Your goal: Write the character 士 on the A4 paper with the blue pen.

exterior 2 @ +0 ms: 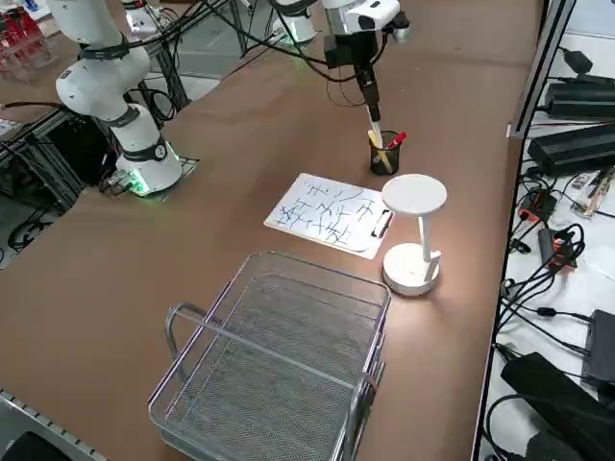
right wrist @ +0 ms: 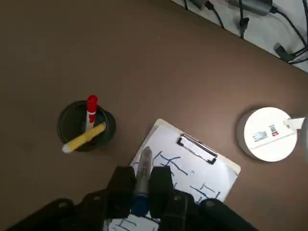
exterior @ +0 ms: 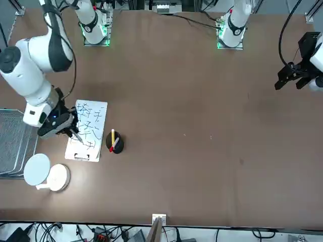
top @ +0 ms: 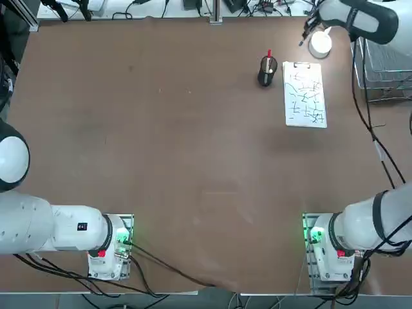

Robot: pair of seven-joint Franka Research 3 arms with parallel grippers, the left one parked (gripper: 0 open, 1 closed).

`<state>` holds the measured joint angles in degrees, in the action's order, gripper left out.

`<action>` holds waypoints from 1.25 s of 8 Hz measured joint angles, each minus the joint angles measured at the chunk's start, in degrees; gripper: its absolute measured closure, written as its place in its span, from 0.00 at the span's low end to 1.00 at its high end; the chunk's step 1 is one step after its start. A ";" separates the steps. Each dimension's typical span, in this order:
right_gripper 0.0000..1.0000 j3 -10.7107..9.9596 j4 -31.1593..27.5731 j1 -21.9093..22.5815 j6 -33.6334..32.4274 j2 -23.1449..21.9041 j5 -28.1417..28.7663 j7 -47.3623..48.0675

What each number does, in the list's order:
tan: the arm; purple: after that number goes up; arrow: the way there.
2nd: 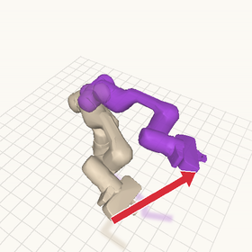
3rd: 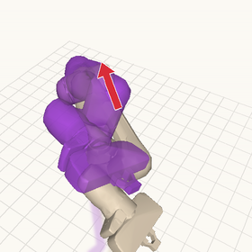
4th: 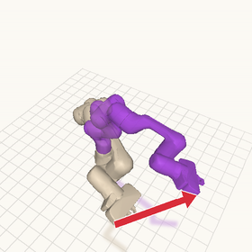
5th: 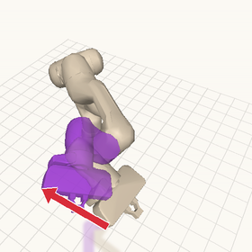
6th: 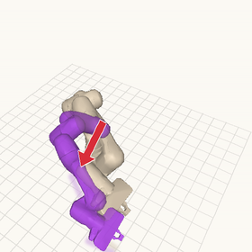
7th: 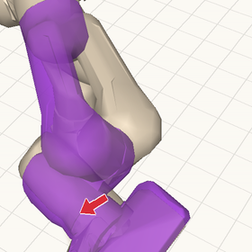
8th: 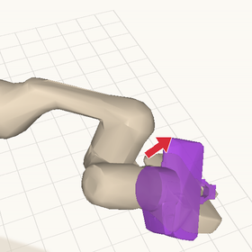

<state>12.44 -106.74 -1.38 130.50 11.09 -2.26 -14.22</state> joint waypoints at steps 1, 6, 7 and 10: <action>0.79 1.82 0.01 0.05 0.00 0.32 -0.74 4.84; 0.79 7.72 0.05 0.87 2.13 3.66 -4.74 20.99; 0.79 7.82 0.06 1.28 3.89 4.49 -5.61 22.31; 0.79 7.83 0.13 2.57 9.04 7.66 -7.33 24.66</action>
<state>20.27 -106.60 1.18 139.54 18.75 -9.59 10.44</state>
